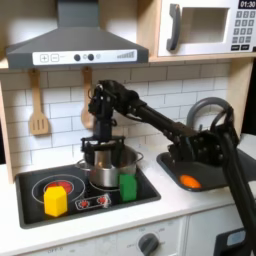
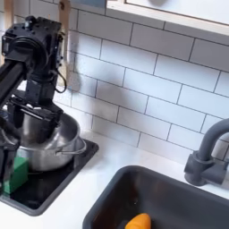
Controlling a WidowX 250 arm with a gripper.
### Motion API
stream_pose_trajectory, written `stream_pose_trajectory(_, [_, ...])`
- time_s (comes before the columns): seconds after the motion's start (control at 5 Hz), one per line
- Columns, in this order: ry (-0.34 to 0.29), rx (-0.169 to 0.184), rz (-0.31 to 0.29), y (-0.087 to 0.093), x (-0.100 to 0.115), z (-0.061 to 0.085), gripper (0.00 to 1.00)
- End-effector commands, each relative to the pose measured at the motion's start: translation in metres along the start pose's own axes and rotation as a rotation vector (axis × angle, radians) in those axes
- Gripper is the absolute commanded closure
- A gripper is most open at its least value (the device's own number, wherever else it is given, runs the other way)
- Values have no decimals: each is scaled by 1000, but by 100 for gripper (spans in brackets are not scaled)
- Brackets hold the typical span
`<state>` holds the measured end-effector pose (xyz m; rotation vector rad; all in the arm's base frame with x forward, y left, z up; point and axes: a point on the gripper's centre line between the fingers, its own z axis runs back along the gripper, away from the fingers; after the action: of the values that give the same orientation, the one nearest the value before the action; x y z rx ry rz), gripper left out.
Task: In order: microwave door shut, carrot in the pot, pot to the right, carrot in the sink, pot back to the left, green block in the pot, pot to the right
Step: 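Drag the pot back to the left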
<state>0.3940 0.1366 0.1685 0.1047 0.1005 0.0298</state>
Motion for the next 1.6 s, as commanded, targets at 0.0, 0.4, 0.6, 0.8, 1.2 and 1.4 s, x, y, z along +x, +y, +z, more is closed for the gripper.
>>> stream_pose_trajectory(0.0, [1,-1,13,14,-4,-4,0])
stream_pose_trajectory(0.4, [7,2,39,36,-10,-8,0])
stream_pose_trajectory(0.6, [8,4,50,43,-13,-8,0])
stream_pose_trajectory(0.8, [4,1,55,48,-16,-8,0])
stream_pose_trajectory(1.2, [-16,-10,61,55,-21,-2,0])
stream_pose_trajectory(1.4, [-14,-24,63,54,-21,2,0])
